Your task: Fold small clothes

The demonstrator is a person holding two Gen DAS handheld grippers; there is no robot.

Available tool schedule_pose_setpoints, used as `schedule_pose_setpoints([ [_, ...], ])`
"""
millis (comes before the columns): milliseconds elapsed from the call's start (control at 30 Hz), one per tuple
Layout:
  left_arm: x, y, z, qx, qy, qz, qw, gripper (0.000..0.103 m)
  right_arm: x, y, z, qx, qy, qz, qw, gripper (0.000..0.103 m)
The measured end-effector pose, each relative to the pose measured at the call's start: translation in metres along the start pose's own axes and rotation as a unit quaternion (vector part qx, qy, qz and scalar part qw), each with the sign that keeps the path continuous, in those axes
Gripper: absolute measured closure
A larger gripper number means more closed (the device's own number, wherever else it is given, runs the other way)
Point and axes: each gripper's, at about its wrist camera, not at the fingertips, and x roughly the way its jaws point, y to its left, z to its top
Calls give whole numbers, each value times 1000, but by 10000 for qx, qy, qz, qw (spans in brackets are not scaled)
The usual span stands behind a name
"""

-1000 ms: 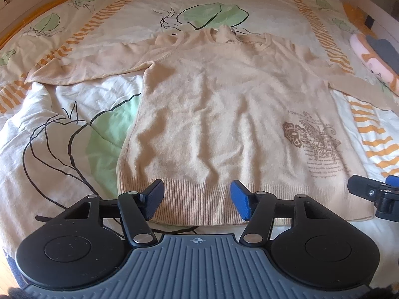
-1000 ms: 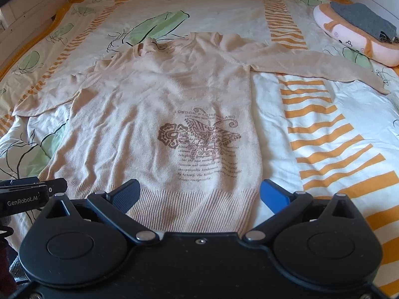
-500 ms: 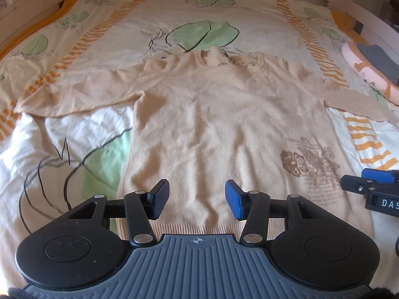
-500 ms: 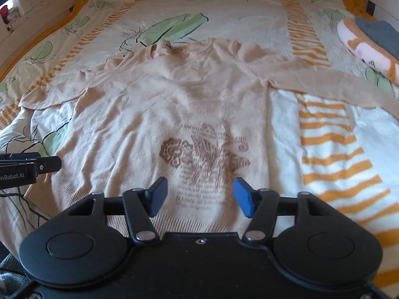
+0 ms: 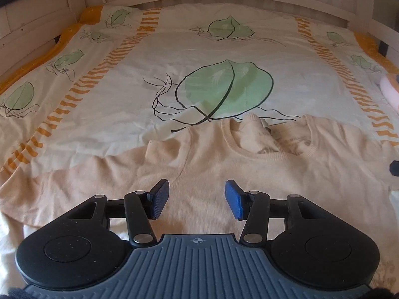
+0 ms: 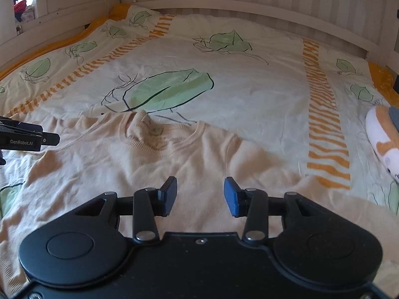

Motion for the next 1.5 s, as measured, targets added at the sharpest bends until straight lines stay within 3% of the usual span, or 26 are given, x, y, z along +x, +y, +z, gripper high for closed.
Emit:
schedule_pose_setpoints([
  [233,77,15,17,-89,282,110,9995,54,70,-22,25,-321,-34,-106,9994,52],
  [333,103,21,13,-183,630,109,9978,52,99,-31,32,-402,64,-128,9991,51],
  [467,103,24,10,-245,548,56,9982,51,136,-44,41,-610,131,-123,9980,48],
  [767,104,25,16,-352,779,30,9963,49,176,-60,54,-801,548,846,9917,43],
  [867,107,25,17,-368,775,53,9963,48,177,-62,54,-756,680,1236,9871,53],
  [933,108,24,17,-361,753,75,9965,48,177,-60,52,-765,695,1372,9851,68],
  [967,108,24,17,-371,738,82,9966,48,176,-58,51,-760,696,1424,9844,85],
  [1000,108,24,17,-378,722,87,9966,48,175,-57,50,-762,677,1469,9839,88],
  [1100,105,24,18,-391,637,126,9971,48,166,-51,52,-895,502,1206,9874,96],
  [1167,101,23,20,-371,528,194,9977,49,158,-52,56,-996,192,596,9931,96],
  [1233,97,20,21,-324,361,287,9984,49,160,-61,57,-955,161,86,9953,97],
  [1400,93,12,23,-151,38,222,9996,49,181,-66,46,-908,511,-235,9943,98],
  [1500,95,5,19,-69,-125,23,9999,49,179,-67,44,-686,427,-293,9963,98],
])
